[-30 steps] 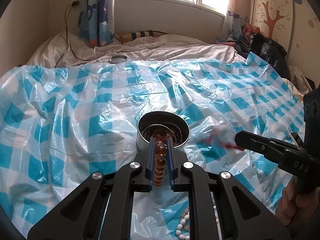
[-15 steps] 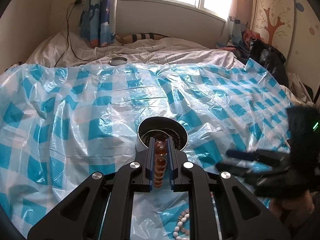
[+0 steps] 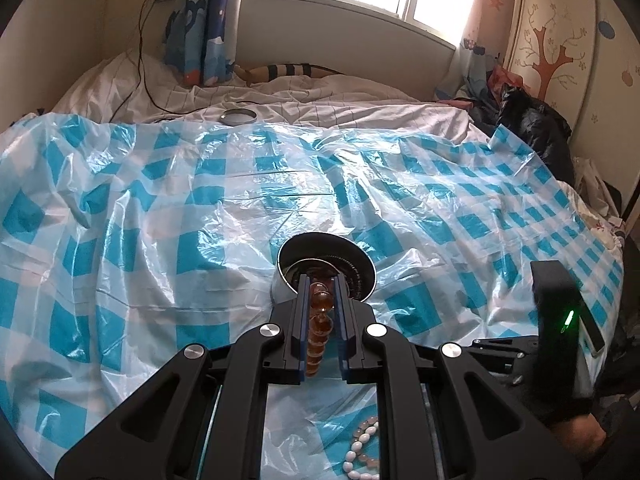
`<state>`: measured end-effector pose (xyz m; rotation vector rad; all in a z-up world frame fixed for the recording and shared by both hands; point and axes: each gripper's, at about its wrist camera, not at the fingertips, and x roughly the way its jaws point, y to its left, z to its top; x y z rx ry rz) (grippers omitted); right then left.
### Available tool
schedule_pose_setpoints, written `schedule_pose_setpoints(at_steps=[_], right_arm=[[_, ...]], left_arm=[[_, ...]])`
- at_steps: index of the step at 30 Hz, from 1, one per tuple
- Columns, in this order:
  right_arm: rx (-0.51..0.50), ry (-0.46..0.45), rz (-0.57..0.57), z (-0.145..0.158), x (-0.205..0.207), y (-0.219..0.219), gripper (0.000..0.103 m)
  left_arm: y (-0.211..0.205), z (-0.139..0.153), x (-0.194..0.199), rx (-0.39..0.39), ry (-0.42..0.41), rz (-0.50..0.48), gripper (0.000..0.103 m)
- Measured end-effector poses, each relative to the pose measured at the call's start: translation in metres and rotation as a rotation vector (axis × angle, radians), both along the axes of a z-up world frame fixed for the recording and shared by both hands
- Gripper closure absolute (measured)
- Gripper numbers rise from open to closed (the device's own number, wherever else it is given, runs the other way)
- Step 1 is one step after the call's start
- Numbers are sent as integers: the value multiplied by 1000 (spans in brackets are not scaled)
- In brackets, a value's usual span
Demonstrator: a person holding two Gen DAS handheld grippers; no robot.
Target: Organize jewelry
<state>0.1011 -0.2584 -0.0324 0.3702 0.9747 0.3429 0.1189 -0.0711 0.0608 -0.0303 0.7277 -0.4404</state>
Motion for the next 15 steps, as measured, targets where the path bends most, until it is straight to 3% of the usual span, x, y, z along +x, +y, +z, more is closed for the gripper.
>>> schedule_pose_setpoints(at_steps=[3, 6, 15], right_arm=[[240, -39, -66, 9, -3, -34, 97], [367, -90, -90, 20, -4, -50, 97], [391, -188, -64, 58, 24, -52, 97]], left_arm=[[1, 5, 1, -34, 6, -9, 93], [1, 9, 6, -74, 25, -23, 93], [-12, 29, 31, -170, 38, -73, 93]])
